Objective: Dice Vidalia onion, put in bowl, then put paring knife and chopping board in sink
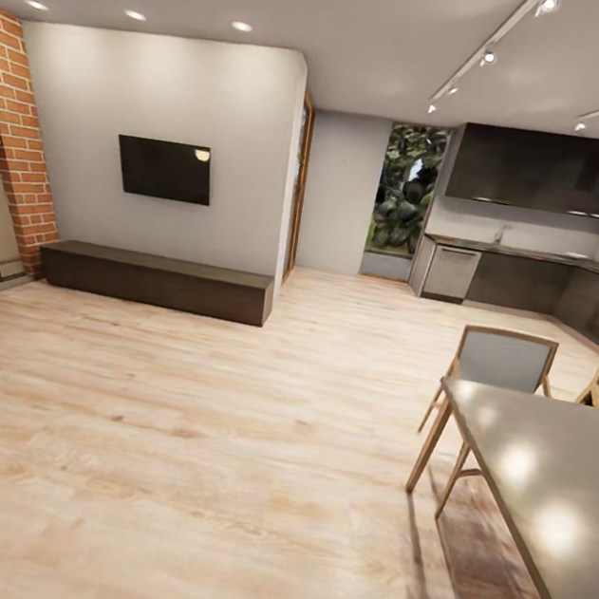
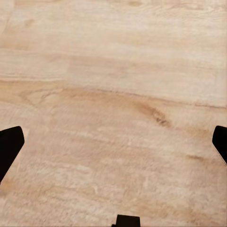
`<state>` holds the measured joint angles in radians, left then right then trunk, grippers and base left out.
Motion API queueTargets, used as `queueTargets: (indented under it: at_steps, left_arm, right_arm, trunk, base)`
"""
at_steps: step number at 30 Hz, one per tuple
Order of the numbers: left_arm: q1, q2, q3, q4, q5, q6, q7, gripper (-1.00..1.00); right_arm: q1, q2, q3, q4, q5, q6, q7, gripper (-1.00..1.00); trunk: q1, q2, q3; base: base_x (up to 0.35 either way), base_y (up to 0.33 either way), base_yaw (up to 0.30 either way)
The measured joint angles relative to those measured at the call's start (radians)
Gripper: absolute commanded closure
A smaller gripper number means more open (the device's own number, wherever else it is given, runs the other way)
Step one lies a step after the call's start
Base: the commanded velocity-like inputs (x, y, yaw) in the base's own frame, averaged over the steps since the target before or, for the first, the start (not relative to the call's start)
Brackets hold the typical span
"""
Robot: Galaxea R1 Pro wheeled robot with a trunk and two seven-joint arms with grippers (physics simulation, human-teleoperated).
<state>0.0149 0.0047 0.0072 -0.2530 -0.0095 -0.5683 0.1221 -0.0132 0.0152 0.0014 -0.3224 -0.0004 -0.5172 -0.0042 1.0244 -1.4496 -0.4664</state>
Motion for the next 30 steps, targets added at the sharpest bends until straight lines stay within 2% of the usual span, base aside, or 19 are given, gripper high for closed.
queueTargets:
  at_steps: [30]
  left_arm:
    - [0.0, 0.0, 0.0, 0.0, 0.0, 0.0, 0.0, -1.0]
  right_arm:
    - [0.0, 0.0, 0.0, 0.0, 0.0, -0.001, 0.0, -1.0]
  trunk:
    - [0.0, 0.0, 0.0]
  base:
    - [0.323, 0.0, 0.0]
